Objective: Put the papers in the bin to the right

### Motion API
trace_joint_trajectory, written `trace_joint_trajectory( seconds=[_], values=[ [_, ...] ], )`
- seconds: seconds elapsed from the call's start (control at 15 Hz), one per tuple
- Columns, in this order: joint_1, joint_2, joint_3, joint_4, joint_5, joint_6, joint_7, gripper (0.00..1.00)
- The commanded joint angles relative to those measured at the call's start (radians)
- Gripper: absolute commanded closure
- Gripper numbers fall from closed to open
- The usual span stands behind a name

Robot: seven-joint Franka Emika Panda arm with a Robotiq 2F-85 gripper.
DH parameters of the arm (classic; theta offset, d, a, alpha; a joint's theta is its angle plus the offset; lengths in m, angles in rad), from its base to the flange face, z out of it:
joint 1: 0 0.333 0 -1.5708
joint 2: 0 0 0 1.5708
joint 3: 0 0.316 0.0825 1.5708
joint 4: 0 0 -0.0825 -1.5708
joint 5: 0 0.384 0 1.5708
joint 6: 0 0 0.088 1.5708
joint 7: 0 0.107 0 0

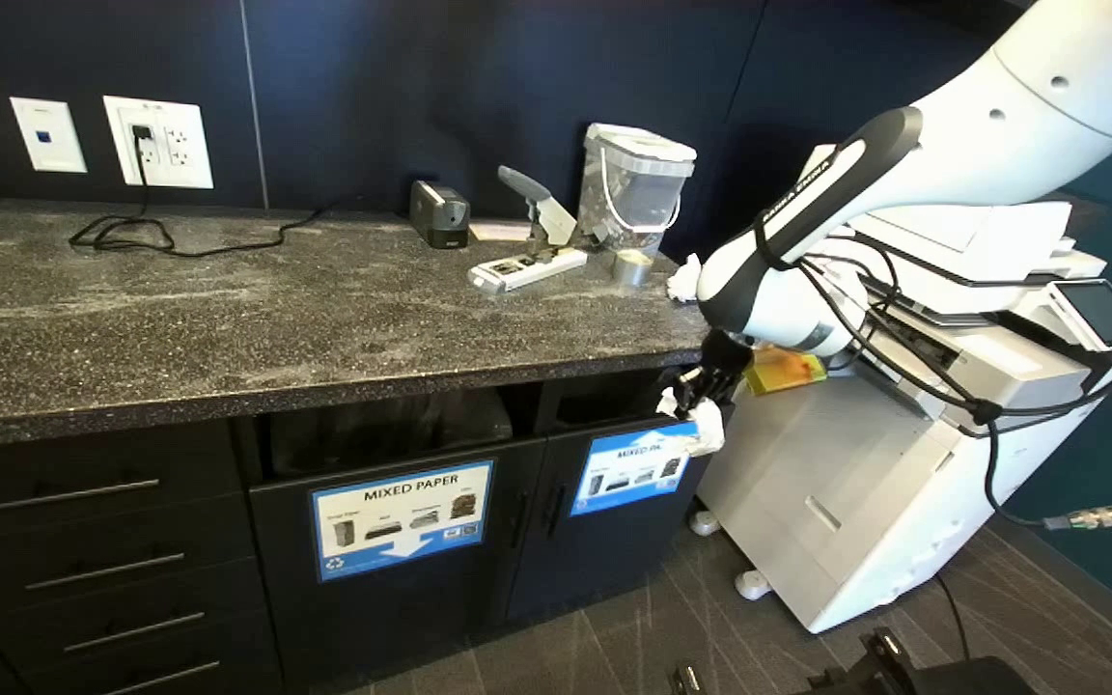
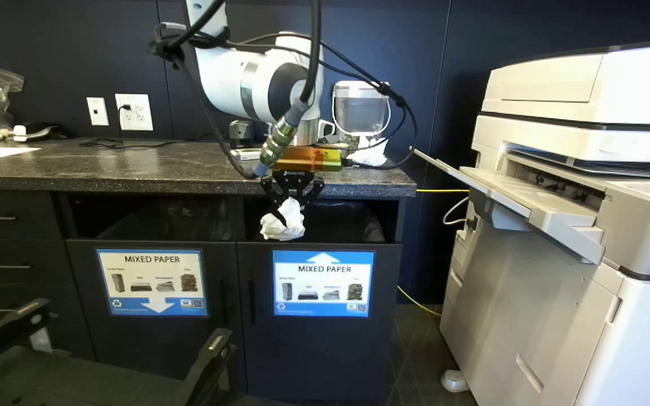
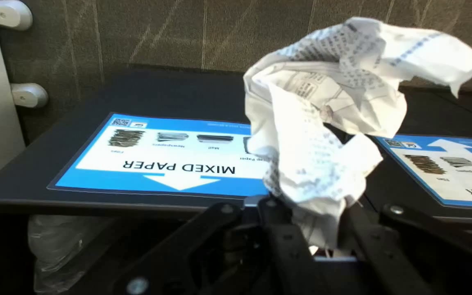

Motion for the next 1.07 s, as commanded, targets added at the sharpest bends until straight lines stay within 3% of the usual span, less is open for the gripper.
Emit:
trace_joint_trajectory(
  seconds=[0.0, 0.27, 0.53, 0.73, 1.0],
  values=[
    [-0.111, 0.096, 0.103, 0.021, 0.005, 0.166, -0.064, 0.83],
    [-0.276, 0.212, 0.245, 0.047, -0.071, 0.33, -0.073, 0.83],
    [-0.441, 0.345, 0.381, 0.082, -0.258, 0.47, -0.023, 0.83],
    [-0.498, 0.447, 0.409, 0.131, -0.41, 0.508, 0.026, 0.83],
    [-0.521, 0.578, 0.4, 0.205, -0.542, 0.563, 0.078, 0.82]
  ],
)
